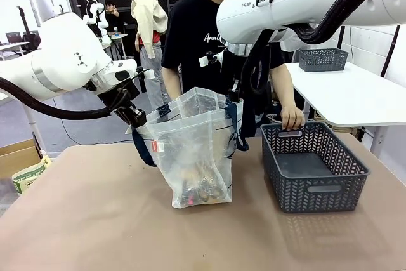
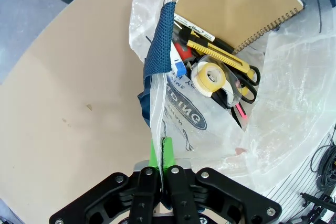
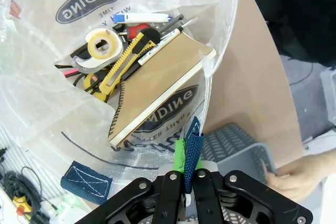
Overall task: Transfer purchased items from the store into the shopping bag.
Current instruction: Move the Reusable shopping bag to the right side of the table.
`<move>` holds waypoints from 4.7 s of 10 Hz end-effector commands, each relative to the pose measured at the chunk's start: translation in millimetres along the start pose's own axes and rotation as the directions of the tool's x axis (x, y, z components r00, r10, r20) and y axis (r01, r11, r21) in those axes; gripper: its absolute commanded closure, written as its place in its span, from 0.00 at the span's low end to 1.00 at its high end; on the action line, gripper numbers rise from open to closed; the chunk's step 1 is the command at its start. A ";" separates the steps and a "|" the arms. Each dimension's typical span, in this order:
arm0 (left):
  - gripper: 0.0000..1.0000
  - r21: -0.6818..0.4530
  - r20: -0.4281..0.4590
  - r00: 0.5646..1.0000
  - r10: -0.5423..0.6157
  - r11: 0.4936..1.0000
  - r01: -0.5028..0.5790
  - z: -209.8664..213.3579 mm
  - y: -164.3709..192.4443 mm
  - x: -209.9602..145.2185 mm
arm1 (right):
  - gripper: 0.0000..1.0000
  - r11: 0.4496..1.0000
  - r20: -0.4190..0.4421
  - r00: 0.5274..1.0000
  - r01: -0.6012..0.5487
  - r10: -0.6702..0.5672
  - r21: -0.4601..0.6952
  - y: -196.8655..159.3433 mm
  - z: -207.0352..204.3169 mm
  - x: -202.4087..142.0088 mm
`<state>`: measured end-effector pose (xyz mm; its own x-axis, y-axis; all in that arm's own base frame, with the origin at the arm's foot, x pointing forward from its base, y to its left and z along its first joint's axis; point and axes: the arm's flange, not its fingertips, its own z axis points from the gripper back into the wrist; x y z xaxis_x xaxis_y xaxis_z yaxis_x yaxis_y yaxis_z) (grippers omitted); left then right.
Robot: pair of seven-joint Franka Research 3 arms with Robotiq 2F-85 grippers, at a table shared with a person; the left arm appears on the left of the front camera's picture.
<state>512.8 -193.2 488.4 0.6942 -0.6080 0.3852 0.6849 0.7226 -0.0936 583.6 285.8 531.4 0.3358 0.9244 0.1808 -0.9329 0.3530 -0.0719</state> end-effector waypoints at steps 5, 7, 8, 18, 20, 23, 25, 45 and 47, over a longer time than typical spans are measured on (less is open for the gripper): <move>1.00 0.001 0.000 1.000 0.001 1.000 -0.001 0.3 0.7 -0.2 | 1.00 1.000 0.001 1.000 0.001 -0.001 -0.001 0.0 1.0 -0.1; 1.00 0.001 0.000 1.000 0.001 1.000 -0.001 0.3 0.7 -0.2 | 1.00 1.000 0.001 1.000 0.001 -0.001 -0.001 0.0 1.0 -0.1; 1.00 0.001 0.000 1.000 0.001 1.000 -0.001 0.3 0.7 -0.2 | 1.00 1.000 0.001 1.000 0.001 -0.001 -0.001 0.0 1.0 -0.1; 1.00 0.001 0.000 1.000 0.001 1.000 -0.001 0.3 0.7 -0.2 | 1.00 1.000 0.001 1.000 0.001 -0.001 -0.001 0.0 1.0 -0.1; 1.00 0.001 0.000 1.000 0.001 1.000 -0.001 0.3 0.7 -0.2 | 1.00 1.000 0.001 1.000 0.001 -0.001 -0.001 0.0 1.0 -0.1; 1.00 0.001 0.000 1.000 0.001 1.000 -0.001 0.3 0.7 -0.2 | 1.00 1.000 0.001 1.000 0.001 -0.001 -0.001 0.0 1.0 -0.1; 1.00 0.007 0.006 1.000 -0.010 1.000 0.010 0.0 -0.4 3.5 | 1.00 1.000 -0.015 1.000 -0.020 0.020 -0.006 1.8 -0.5 3.0; 1.00 -0.025 0.027 1.000 -0.011 1.000 0.012 1.5 -8.9 12.1 | 1.00 1.000 0.030 1.000 0.010 -0.010 0.010 3.8 2.1 5.1; 1.00 -0.018 0.061 0.998 0.018 1.000 -0.017 2.1 -14.7 24.5 | 1.00 0.998 0.085 0.995 0.053 -0.054 0.019 5.7 7.9 12.4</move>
<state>512.1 -210.8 498.8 0.6817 -0.6078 0.4073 0.6947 0.7123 -0.0999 581.3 293.0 535.9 0.3483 0.9130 0.2121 -0.9286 0.3671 -0.0552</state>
